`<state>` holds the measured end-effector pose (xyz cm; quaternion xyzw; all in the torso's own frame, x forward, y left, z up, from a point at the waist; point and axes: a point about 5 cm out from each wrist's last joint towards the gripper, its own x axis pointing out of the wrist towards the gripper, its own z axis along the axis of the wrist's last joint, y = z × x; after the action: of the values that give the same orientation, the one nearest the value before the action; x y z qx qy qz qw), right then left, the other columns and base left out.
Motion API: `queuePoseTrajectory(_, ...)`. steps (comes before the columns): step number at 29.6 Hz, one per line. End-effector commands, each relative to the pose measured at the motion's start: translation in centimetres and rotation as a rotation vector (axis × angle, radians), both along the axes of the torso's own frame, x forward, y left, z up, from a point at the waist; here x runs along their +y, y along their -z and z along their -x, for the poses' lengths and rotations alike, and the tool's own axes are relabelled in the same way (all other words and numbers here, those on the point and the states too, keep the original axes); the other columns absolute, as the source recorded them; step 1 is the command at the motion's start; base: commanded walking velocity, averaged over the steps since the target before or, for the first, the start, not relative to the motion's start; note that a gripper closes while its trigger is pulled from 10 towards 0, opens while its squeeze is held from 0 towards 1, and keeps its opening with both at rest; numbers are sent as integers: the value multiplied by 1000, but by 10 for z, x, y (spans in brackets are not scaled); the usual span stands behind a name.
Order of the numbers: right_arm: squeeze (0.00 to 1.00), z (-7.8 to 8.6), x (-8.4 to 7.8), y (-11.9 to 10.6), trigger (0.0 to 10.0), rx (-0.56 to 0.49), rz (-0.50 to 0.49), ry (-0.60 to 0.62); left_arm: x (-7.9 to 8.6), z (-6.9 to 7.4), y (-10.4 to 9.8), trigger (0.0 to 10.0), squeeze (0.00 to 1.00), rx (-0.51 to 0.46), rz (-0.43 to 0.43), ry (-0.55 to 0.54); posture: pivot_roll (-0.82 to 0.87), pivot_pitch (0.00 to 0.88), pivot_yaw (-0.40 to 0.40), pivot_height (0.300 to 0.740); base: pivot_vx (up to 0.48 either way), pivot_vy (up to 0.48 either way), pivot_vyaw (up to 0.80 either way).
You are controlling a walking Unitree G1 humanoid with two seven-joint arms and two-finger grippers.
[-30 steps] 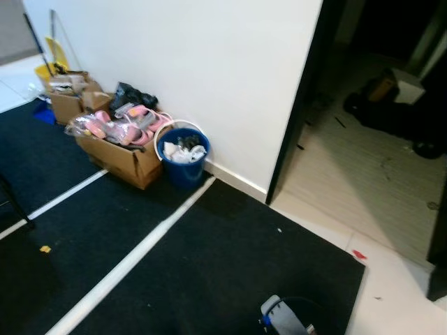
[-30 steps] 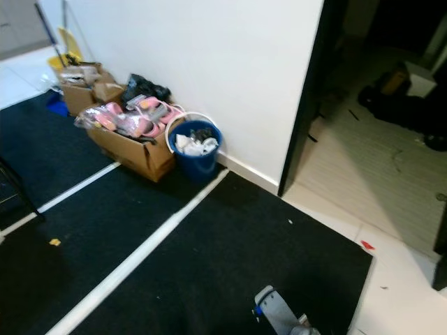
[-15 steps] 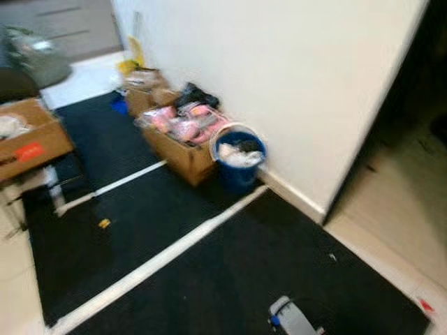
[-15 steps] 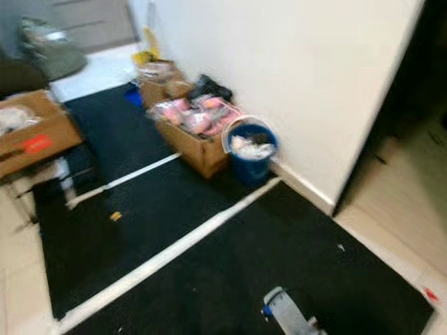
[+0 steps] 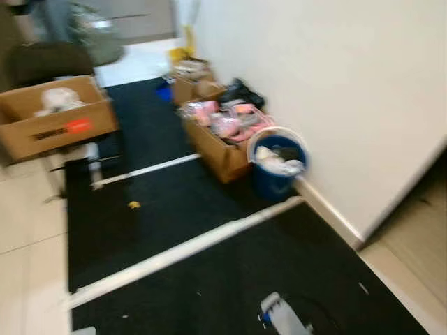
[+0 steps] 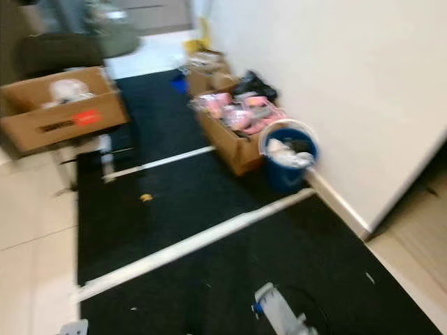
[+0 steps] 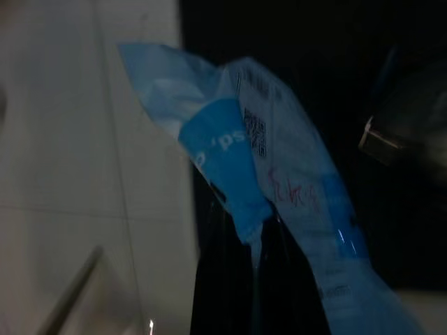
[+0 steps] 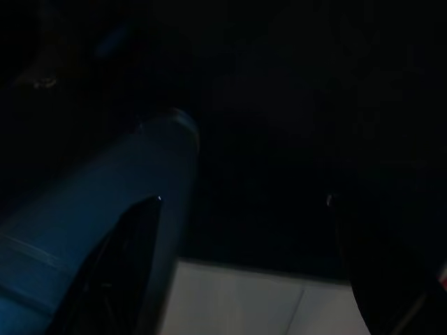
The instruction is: Picking trash to rubbish bin
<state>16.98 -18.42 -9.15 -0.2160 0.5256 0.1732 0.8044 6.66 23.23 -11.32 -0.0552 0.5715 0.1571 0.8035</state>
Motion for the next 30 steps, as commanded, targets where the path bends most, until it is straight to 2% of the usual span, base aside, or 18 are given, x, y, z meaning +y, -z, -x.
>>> queuePoseTrajectory(1,0,6,1,3,10000,21,-3,9,1,-7,-1,10000,0,-15,-6,8,97,44,22,740,0,0,706)
queuePoseTrajectory(12,0,7,-2,3,10000,19,21,8,1,-9,-2,10000,0,-21,-8,4,94,38,19,740,0,0,634)
queuePoseTrajectory(16,0,9,-2,4,10000,32,3,37,0,-9,-2,10000,0,-30,4,-1,94,35,18,740,0,0,0)
queuePoseTrajectory(30,0,11,-4,4,10000,30,29,17,1,-9,-2,10000,0,-26,7,12,92,30,16,740,290,0,0)
